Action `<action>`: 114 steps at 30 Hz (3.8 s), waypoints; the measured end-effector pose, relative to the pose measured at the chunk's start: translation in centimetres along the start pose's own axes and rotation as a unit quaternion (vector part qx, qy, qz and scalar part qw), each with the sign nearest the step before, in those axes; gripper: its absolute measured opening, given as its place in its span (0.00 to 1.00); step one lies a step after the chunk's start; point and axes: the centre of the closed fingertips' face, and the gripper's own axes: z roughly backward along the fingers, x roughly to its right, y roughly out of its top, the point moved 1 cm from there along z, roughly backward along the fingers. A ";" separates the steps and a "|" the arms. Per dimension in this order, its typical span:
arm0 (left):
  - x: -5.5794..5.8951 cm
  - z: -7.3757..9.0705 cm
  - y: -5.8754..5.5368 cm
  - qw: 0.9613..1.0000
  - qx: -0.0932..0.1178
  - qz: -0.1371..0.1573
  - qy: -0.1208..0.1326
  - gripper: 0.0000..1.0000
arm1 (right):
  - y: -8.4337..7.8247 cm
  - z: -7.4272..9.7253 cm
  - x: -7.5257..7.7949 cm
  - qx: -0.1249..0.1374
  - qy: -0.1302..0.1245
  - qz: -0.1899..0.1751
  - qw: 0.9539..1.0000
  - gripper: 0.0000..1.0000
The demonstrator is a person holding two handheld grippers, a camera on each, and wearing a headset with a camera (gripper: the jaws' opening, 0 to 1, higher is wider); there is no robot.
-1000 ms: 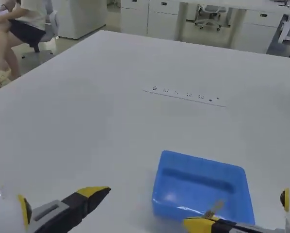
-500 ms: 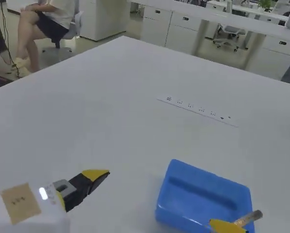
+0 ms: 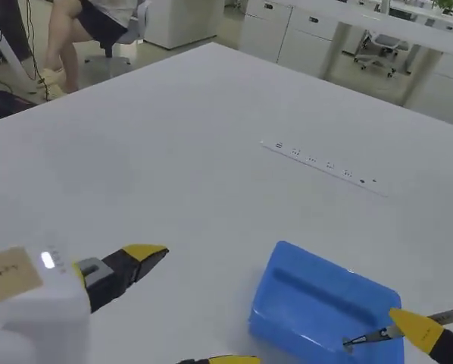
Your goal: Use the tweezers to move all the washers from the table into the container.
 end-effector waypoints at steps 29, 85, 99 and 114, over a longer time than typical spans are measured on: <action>0.4 -0.3 -0.8 0.999 -0.031 -0.032 -0.008 0.73 | -1.2 -2.6 4.0 -0.068 -0.068 0.178 0.979 0.02; 0.8 -0.5 -1.6 0.997 -0.053 -0.046 -0.023 0.70 | -5.4 0.3 -3.8 -0.106 0.063 0.172 0.977 0.03; 0.9 -0.5 -1.8 0.997 -0.056 -0.047 -0.025 0.69 | -8.7 -0.1 -3.4 -0.159 0.063 0.187 0.967 0.03; 1.1 -0.5 -1.8 0.997 -0.059 -0.050 -0.026 0.69 | -10.6 0.4 -4.9 -0.180 0.097 0.337 0.919 0.03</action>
